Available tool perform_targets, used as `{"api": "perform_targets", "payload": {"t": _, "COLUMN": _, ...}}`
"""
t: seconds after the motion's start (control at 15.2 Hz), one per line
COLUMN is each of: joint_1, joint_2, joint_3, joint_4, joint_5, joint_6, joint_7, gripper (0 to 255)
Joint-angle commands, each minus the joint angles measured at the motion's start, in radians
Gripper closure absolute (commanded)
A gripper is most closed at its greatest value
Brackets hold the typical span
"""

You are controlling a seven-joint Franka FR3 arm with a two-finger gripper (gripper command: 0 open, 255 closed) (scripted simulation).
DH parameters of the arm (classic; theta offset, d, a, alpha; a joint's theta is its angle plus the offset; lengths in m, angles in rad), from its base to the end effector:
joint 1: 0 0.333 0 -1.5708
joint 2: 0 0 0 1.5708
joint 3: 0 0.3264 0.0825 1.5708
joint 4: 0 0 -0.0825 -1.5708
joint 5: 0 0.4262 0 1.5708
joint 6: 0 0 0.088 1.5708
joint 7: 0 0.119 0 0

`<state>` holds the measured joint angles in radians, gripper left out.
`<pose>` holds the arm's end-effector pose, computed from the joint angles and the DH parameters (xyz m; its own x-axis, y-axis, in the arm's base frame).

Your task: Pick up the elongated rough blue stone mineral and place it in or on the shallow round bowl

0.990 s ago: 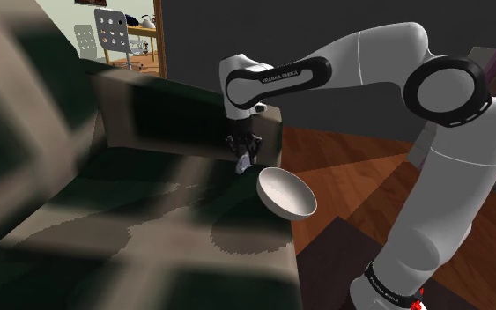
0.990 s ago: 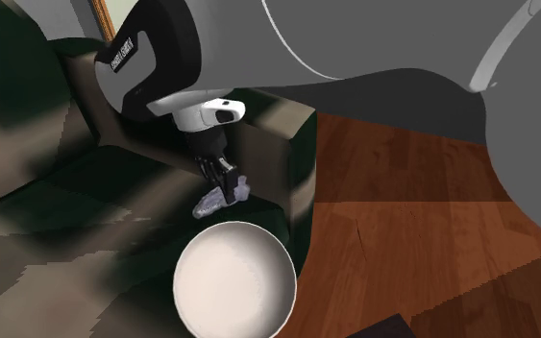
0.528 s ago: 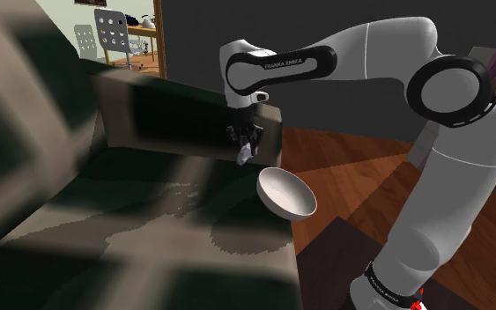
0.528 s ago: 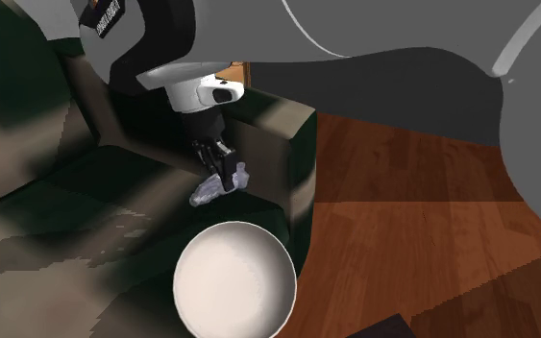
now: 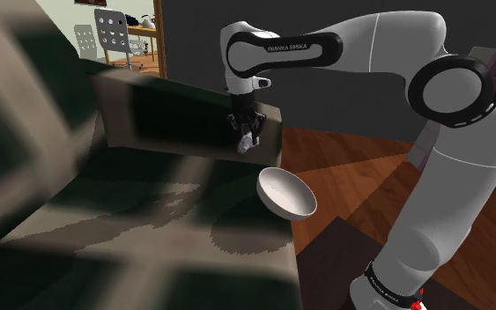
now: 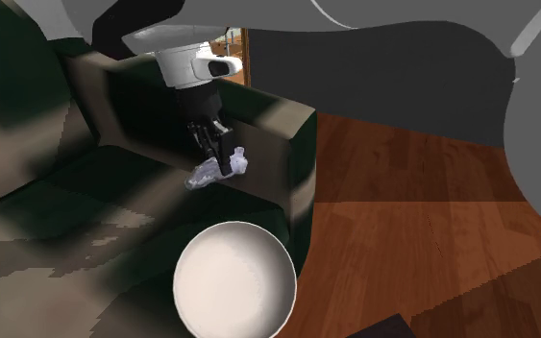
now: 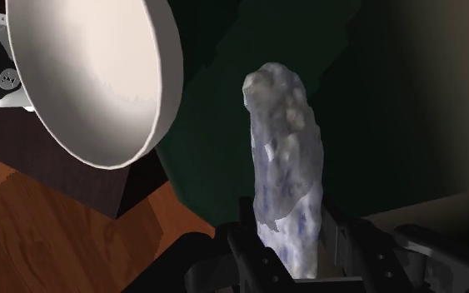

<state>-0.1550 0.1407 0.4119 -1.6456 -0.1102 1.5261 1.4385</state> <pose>0.6003 0.1315 0.5033 0.3928 -0.9194 0.0189 -0.8921 -0.3761 0.2503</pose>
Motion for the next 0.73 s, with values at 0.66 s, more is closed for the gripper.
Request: {"api": "perform_targets", "payload": {"t": 0.66, "joint_1": 0.004, "joint_2": -0.243, "joint_3": 0.012, "joint_4": -0.193, "joint_5": 0.100, "joint_6": -0.029, "joint_7": -0.003, "gripper": 255}}
